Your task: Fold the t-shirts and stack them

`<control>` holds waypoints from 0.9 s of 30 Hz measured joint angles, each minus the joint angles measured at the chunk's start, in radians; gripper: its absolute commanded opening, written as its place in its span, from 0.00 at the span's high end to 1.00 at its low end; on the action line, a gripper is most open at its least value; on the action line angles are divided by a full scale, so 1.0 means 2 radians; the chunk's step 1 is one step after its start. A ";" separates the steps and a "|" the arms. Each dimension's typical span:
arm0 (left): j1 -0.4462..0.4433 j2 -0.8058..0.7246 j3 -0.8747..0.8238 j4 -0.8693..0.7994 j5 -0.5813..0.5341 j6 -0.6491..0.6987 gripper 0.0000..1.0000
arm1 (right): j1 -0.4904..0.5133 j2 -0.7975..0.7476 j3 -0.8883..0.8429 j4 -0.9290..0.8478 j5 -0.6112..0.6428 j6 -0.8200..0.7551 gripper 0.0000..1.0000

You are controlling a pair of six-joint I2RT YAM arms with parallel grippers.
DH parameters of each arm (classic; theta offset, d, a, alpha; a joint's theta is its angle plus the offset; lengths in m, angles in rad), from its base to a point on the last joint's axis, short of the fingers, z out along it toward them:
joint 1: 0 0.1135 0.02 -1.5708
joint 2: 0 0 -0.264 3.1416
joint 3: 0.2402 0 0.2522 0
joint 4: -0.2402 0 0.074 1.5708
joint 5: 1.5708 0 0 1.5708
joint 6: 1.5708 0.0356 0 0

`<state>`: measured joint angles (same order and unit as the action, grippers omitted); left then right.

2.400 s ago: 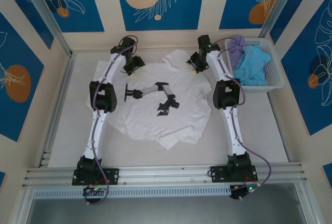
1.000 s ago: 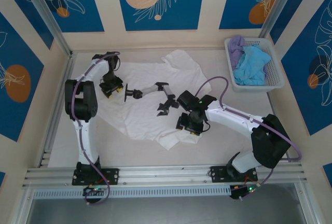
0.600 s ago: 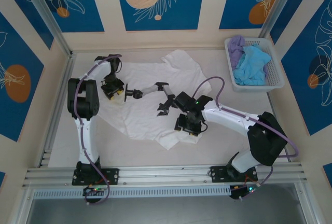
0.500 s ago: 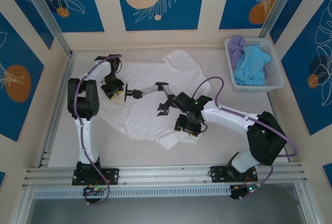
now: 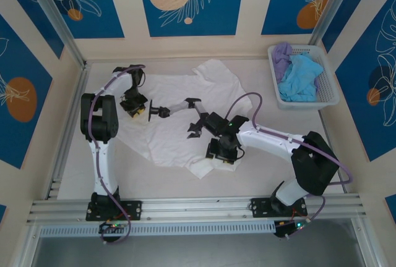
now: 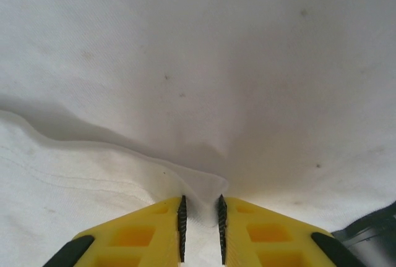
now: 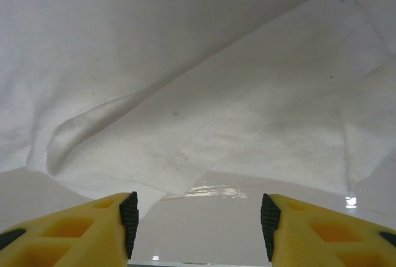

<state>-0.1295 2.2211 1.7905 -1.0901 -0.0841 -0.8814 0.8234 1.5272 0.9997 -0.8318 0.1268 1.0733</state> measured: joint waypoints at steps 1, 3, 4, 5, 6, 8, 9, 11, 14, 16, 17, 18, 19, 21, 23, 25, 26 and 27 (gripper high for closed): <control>0.000 0.000 0.000 0.000 0.000 0.000 0.82 | 0.001 0.001 0.000 0.001 -0.001 0.000 0.43; 0.000 0.000 0.000 0.000 0.000 0.000 0.87 | 0.004 0.005 0.000 0.002 -0.002 0.000 0.43; 0.000 0.000 0.000 0.000 0.000 0.000 0.89 | 0.006 0.007 0.000 0.002 -0.002 0.000 0.43; 0.000 0.000 0.000 0.000 0.000 0.000 0.91 | 0.007 0.009 0.000 0.003 -0.004 0.000 0.43; 0.000 0.000 0.000 0.000 0.000 0.001 0.93 | 0.009 0.011 0.000 0.004 -0.007 0.000 0.43; 0.000 0.000 0.000 0.000 0.000 0.004 0.97 | 0.011 0.015 0.000 0.008 -0.016 -0.004 0.45; 0.000 0.000 -0.001 0.000 0.000 0.005 0.98 | 0.013 0.017 0.000 0.011 -0.023 -0.005 0.46; 0.000 -0.001 -0.005 0.000 0.000 0.009 1.00 | 0.018 0.018 -0.004 0.020 -0.034 -0.008 0.46; 0.000 -0.009 -0.019 0.002 0.000 0.012 1.00 | 0.032 0.019 -0.011 0.032 -0.048 -0.014 0.47; 0.000 -0.021 -0.031 0.002 0.000 0.015 1.00 | 0.043 0.024 -0.013 0.038 -0.057 -0.016 0.47; 0.000 -0.027 -0.037 0.002 0.001 0.018 1.00 | 0.048 0.029 -0.013 0.042 -0.061 -0.018 0.47; 0.000 -0.036 -0.043 0.002 0.001 0.022 1.00 | 0.054 0.035 -0.013 0.047 -0.064 -0.019 0.47; 0.000 -0.044 -0.049 0.003 0.001 0.024 1.00 | 0.059 0.039 -0.013 0.050 -0.066 -0.019 0.48; 0.000 -0.068 -0.064 0.004 0.001 0.031 1.00 | 0.071 0.051 -0.013 0.056 -0.069 -0.019 0.49; -0.001 -0.090 -0.079 0.005 0.000 0.039 1.00 | 0.080 0.061 -0.013 0.058 -0.070 -0.019 0.50; -0.001 -0.113 -0.096 0.007 0.001 0.045 1.00 | 0.085 0.067 -0.013 0.060 -0.069 -0.019 0.51; -0.001 -0.125 -0.106 0.010 0.000 0.048 1.00 | 0.087 0.070 -0.013 0.061 -0.069 -0.019 0.51; -0.001 -0.135 -0.115 0.010 0.000 0.053 1.00 | 0.088 0.073 -0.013 0.061 -0.069 -0.019 0.52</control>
<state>-0.1314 1.9507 1.5612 -1.0702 -0.0834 -0.7761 0.9993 1.6733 0.9741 -0.7094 -0.0116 1.0363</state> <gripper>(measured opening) 0.039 0.490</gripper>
